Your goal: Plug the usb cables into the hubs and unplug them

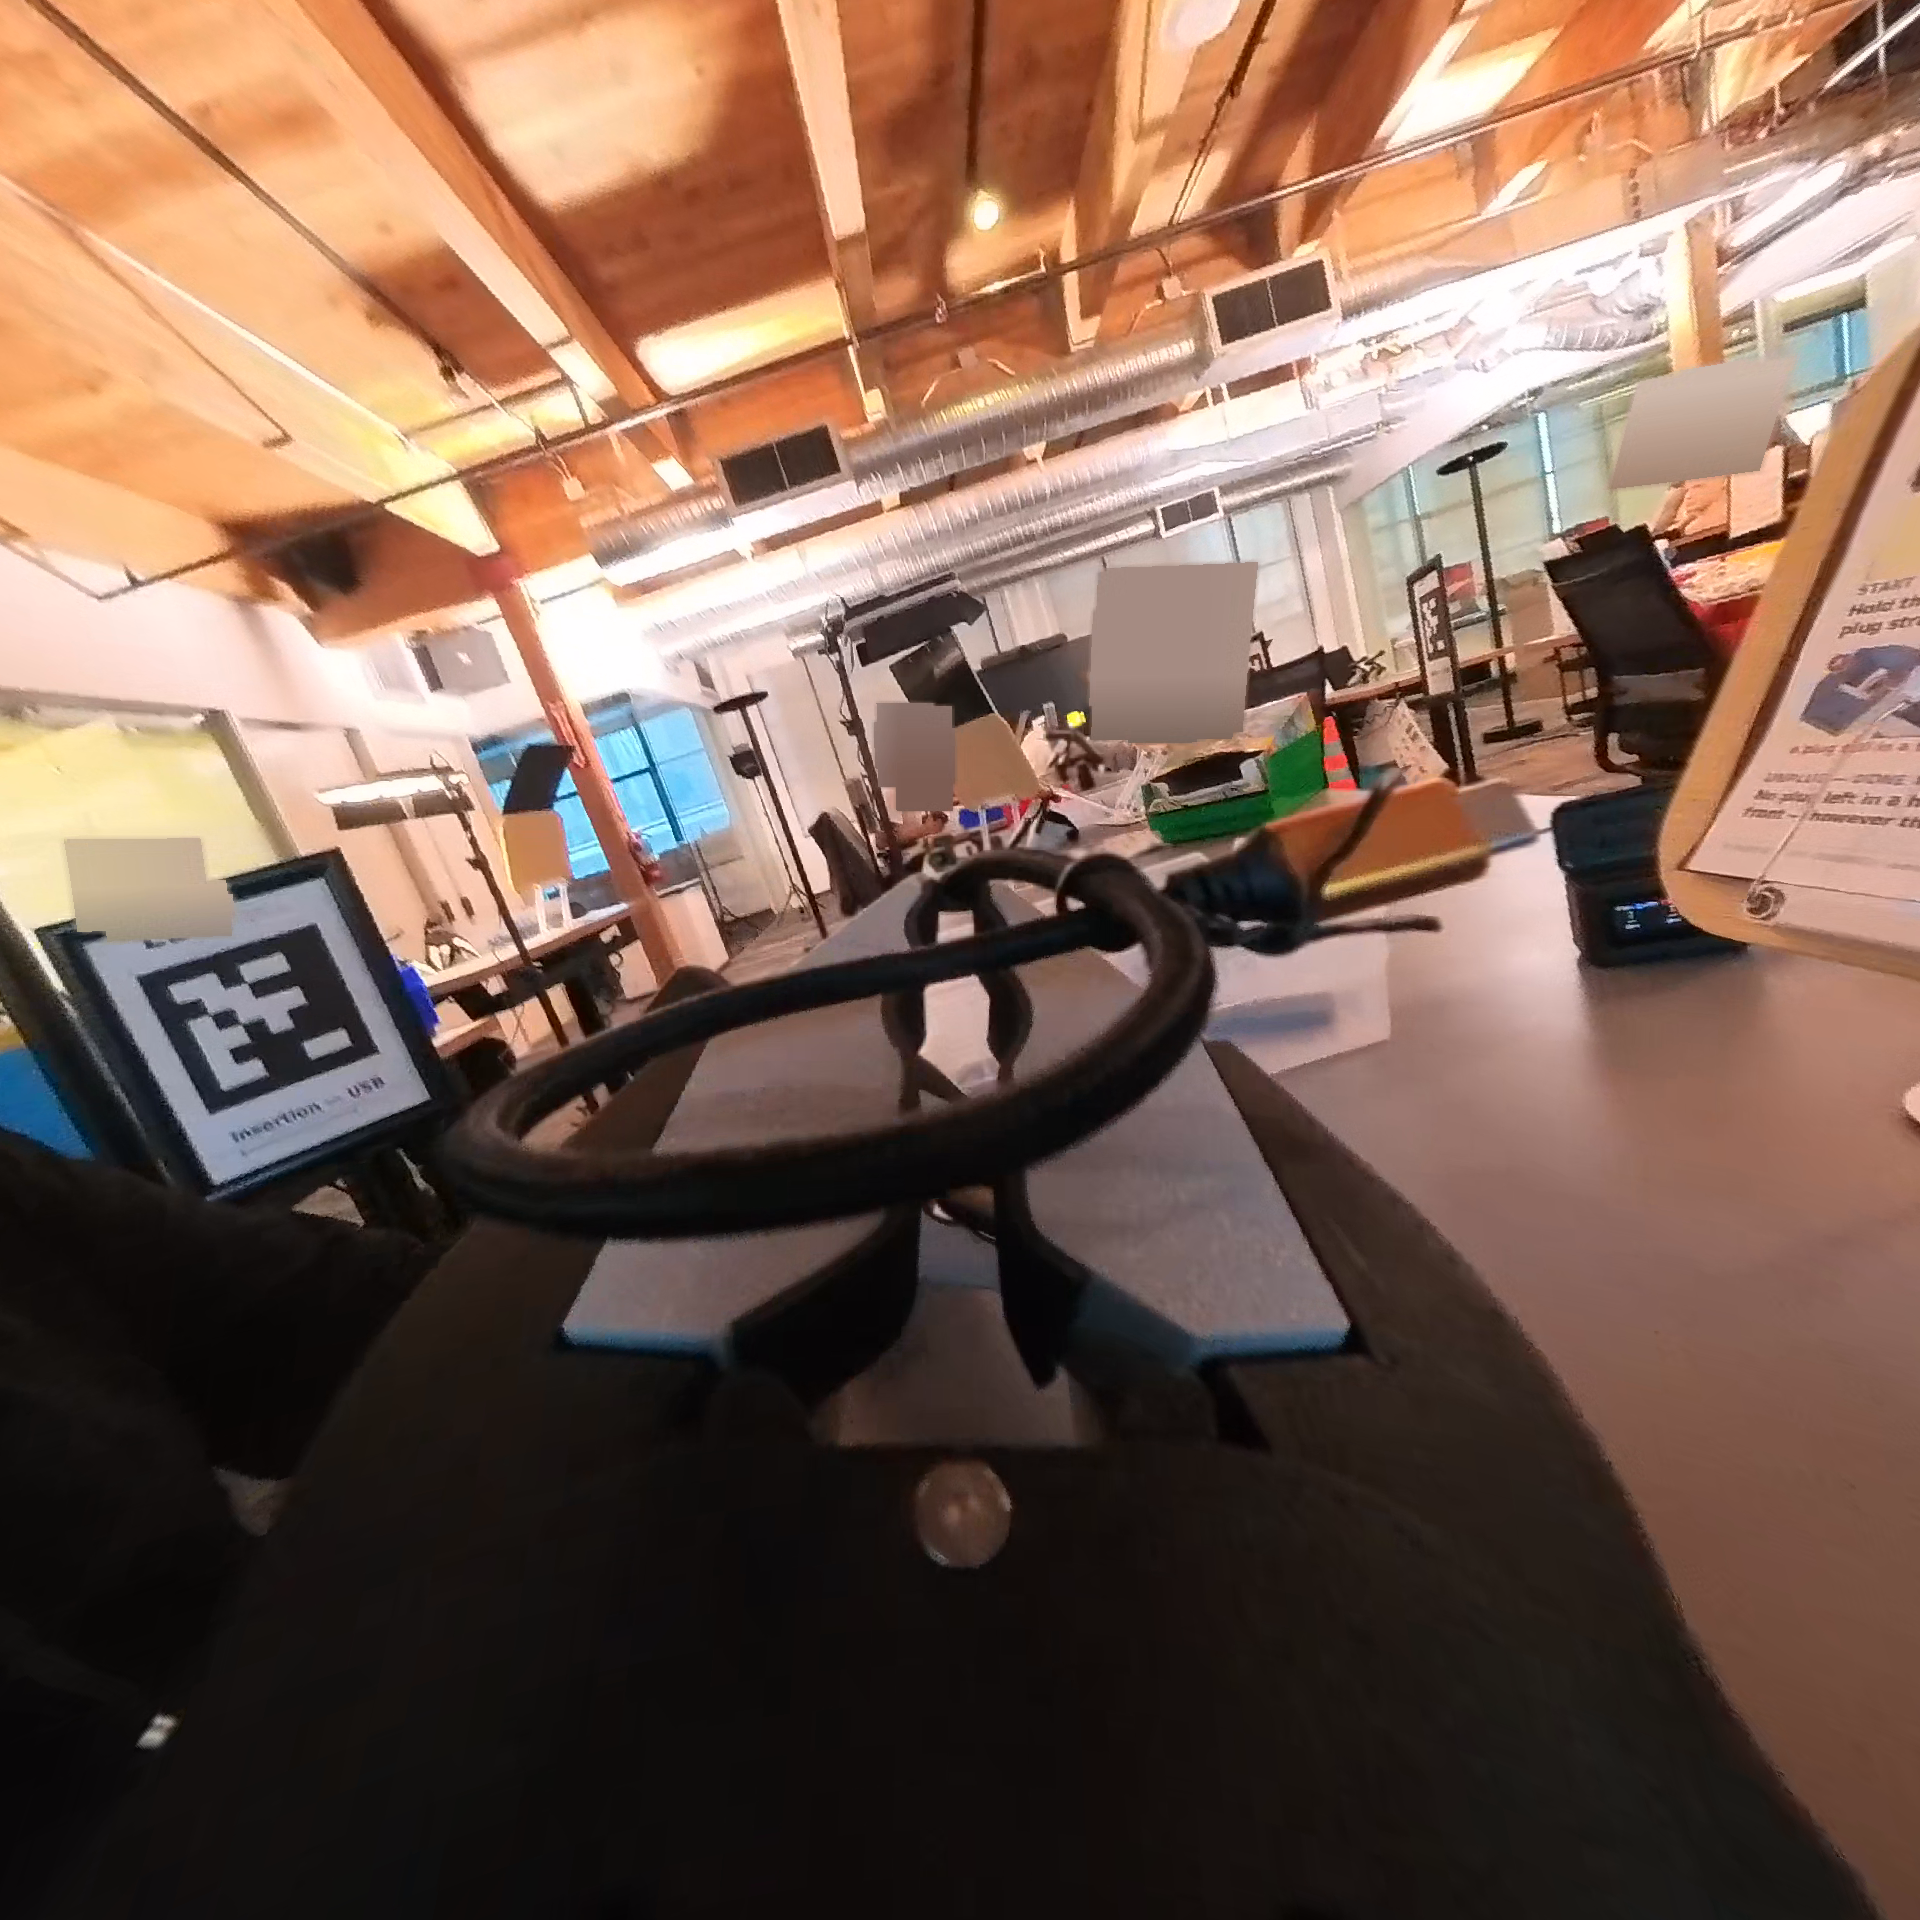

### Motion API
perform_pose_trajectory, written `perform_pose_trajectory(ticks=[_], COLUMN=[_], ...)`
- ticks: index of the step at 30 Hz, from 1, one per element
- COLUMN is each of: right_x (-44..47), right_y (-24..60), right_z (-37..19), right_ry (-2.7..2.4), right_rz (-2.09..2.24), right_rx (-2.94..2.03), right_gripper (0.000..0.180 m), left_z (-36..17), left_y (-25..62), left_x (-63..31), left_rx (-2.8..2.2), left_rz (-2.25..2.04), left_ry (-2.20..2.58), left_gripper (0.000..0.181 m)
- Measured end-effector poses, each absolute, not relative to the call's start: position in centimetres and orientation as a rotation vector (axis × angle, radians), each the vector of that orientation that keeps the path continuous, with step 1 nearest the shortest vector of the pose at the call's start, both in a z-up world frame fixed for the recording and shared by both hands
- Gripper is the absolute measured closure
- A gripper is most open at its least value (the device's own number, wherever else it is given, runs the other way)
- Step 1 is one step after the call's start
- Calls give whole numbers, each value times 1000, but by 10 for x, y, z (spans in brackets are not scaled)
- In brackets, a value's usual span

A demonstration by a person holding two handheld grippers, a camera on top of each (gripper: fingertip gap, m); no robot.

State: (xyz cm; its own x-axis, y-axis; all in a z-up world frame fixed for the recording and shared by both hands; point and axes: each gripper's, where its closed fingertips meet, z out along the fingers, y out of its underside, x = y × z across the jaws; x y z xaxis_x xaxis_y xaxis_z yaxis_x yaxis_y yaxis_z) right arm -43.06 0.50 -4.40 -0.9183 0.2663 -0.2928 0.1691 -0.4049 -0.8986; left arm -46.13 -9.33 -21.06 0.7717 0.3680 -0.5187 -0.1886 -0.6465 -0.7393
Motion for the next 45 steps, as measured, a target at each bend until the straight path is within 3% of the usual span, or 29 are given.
perform_pose_trajectory(ticks=[1, 12, 21, 30, 37, 41, 45], right_x=[-430, -432, -433, -423, -405, -393, -384], right_y=[4, -8, -11, -34, -69, -79, -79], right_z=[-44, -58, -63, -78, -95, -93, -92], right_ry=[-1689, -1801, -1829, -1973, -2143, -2196, -2236], right_rz=[2497, 2357, 2315, 2307, 2302, 2395, 2400], right_rx=[-605, -592, -593, -542, -559, -546, -435], right_gripper=[177, 177, 177, 177, 177, 177, 178], left_z=[-212, -231, -234, -171, -125, -122, -127], left_y=[-93, -94, -83, -86, -87, -83, -77], left_x=[-461, -455, -437, -430, -428, -420, -405], left_rx=[-2134, -2351, -2344, -2151, -1959, -1940, -1952], left_rz=[842, 973, 721, 778, 1131, 1164, 969], left_ry=[-123, -52, -85, -115, -63, 4, 39], left_gripper=[168, 167, 145, 142, 159, 179, 181])
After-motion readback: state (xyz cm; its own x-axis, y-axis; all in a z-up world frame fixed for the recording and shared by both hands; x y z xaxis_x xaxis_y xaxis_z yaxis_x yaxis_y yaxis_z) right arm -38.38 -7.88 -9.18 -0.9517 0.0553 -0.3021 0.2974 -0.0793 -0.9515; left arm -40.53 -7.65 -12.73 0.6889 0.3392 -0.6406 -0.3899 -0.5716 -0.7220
